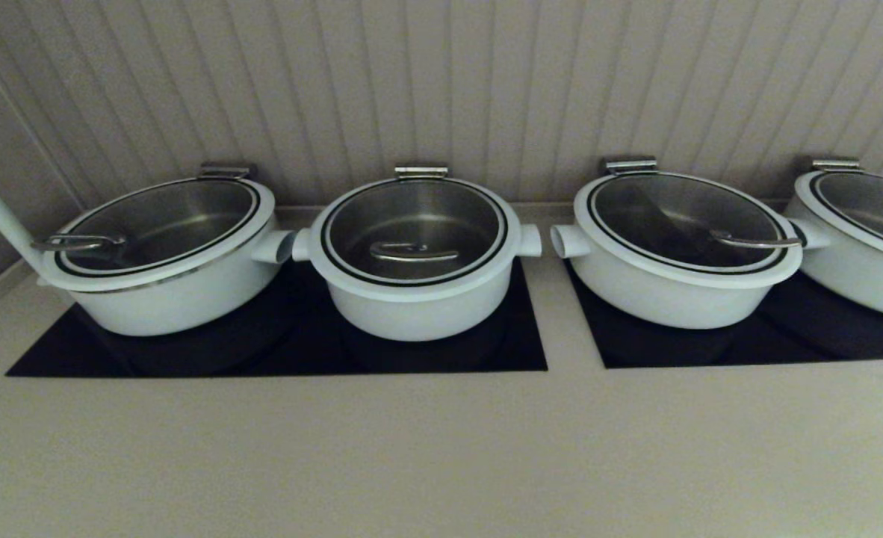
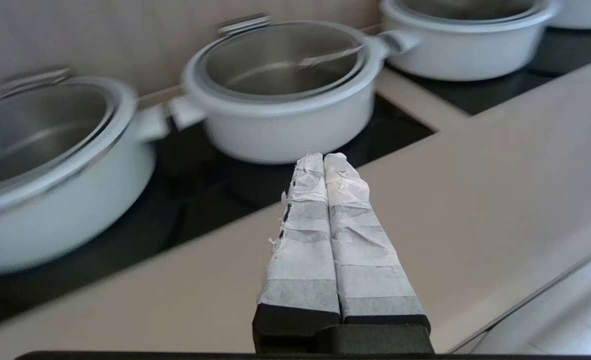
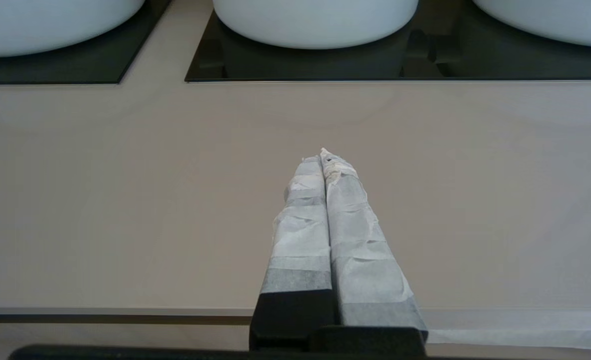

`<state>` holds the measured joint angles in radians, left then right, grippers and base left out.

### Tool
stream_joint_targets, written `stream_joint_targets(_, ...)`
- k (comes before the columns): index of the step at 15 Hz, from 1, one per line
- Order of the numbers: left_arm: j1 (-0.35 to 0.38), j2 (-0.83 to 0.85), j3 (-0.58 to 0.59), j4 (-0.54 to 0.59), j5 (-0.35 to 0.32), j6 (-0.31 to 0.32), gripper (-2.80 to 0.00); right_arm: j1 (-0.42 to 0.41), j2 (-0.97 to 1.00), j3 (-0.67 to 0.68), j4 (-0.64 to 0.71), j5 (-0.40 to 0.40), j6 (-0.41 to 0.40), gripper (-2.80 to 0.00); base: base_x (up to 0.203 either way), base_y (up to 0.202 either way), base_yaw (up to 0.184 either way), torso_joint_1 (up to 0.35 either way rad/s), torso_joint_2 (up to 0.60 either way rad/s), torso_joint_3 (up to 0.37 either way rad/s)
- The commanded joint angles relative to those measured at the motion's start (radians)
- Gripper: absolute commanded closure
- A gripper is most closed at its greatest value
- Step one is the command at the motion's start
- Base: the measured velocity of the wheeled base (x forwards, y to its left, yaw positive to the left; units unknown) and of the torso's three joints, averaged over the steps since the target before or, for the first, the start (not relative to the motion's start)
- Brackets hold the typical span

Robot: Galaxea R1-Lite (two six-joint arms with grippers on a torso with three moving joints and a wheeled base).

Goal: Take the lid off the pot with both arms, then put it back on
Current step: Open the food pot lid a small opening with the left arm

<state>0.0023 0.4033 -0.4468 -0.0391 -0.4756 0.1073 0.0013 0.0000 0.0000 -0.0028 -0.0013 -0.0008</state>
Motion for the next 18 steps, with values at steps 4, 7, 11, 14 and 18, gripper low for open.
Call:
stream_joint_targets(4, -0.052, 0.394, -0.113, -0.099, -0.087, 0.097, 0.0, 0.0, 0.0, 0.0, 0.0, 0.0, -0.001, 0.0, 0.0, 0.0, 0.0, 0.0, 0.0, 0.0)
stream_joint_targets(7, -0.168, 0.531, -0.12, -0.135, -0.093, 0.162, 0.0, 0.0, 0.0, 0.0, 0.0, 0.0, -0.001, 0.0, 0.0, 0.0, 0.0, 0.0, 0.0, 0.0)
stream_joint_targets(11, -0.269, 0.706, -0.136, -0.224, -0.092, 0.172, 0.0, 0.0, 0.0, 0.0, 0.0, 0.0, -0.001, 0.0, 0.0, 0.0, 0.0, 0.0, 0.0, 0.0)
stream_joint_targets(14, -0.361, 0.828, -0.189, -0.258, -0.091, 0.166, 0.0, 0.0, 0.0, 0.0, 0.0, 0.0, -0.002, 0.0, 0.0, 0.0, 0.0, 0.0, 0.0, 0.0)
stream_joint_targets(18, -0.424, 0.988, -0.257, -0.262, -0.088, 0.169, 0.0, 0.0, 0.0, 0.0, 0.0, 0.0, -0.002, 0.0, 0.0, 0.0, 0.0, 0.0, 0.0, 0.0)
